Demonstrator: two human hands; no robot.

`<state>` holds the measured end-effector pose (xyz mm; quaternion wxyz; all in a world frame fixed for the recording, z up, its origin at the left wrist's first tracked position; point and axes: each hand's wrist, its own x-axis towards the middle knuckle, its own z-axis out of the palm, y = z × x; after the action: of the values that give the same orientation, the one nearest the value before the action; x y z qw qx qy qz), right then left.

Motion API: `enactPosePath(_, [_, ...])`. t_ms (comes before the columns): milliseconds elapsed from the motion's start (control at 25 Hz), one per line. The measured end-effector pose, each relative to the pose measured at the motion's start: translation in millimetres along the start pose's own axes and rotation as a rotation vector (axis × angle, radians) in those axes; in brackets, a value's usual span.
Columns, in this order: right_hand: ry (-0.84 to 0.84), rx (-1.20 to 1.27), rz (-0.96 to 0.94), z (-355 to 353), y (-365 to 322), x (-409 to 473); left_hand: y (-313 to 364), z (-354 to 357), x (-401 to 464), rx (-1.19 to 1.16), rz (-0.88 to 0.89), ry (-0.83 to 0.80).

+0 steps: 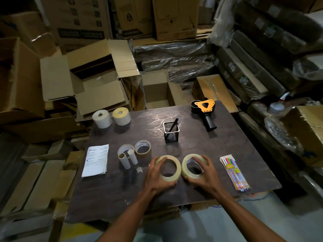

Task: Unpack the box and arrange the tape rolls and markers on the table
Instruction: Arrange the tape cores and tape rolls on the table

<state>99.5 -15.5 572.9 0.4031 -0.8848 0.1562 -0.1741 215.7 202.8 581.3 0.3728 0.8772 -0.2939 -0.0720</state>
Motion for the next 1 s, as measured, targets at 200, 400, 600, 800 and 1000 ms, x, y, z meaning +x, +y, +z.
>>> enactPosePath(200, [-0.006,-0.01,-0.062,-6,-17,53,8,-33,44,-0.036,-0.01,0.113])
enactPosePath(400, [0.077,-0.048,-0.116,-13,-46,122,0,-69,107,-0.02,0.029,0.123])
enactPosePath(600, [0.033,-0.122,-0.14,-11,-70,195,-12,-94,165,-0.033,-0.011,0.132])
enactPosePath(800, [-0.048,-0.134,-0.158,4,-75,269,-30,-108,224,-0.037,-0.064,0.192])
enactPosePath(1000, [-0.144,-0.118,-0.185,35,-67,336,-50,-106,274,-0.041,-0.192,0.211])
